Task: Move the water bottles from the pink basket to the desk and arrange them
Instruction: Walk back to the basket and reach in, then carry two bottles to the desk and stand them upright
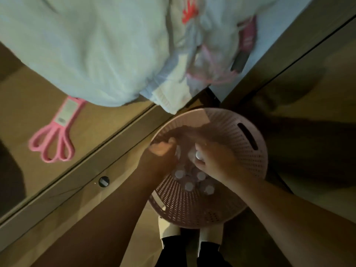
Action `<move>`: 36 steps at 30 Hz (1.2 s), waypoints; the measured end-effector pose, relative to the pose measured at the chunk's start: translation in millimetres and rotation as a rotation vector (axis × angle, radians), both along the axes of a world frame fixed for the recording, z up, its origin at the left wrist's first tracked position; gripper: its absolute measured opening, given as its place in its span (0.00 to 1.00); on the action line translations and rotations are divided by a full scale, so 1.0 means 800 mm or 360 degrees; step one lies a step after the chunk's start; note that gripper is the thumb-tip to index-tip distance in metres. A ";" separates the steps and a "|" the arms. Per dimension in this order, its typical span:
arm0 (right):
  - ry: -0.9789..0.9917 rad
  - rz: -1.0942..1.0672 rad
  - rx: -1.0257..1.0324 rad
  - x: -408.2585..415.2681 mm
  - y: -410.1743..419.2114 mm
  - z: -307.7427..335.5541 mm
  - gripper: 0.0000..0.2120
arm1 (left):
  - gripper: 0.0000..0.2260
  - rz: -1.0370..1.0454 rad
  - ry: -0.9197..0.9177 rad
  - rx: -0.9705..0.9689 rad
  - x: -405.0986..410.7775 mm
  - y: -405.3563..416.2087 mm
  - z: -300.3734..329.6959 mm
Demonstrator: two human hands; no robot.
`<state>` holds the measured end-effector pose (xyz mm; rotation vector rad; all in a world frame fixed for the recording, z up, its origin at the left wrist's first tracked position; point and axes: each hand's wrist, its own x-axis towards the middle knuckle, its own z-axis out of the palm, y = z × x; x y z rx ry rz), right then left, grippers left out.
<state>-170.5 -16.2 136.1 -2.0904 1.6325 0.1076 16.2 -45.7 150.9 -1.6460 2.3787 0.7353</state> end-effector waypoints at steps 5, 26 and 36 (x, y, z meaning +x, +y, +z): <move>-0.0147 -0.0068 -0.0173 -0.030 -0.020 0.231 0.21 | 0.19 0.0145 -0.0052 0.0069 0.002 -0.008 0.234; -0.0438 0.0217 -0.0346 0.093 0.006 0.754 0.12 | 0.14 0.1183 0.0480 -0.0832 0.110 0.152 0.734; -0.0453 0.0907 -0.0283 0.289 0.080 0.825 0.09 | 0.11 0.1890 0.0321 -0.1062 0.239 0.322 0.788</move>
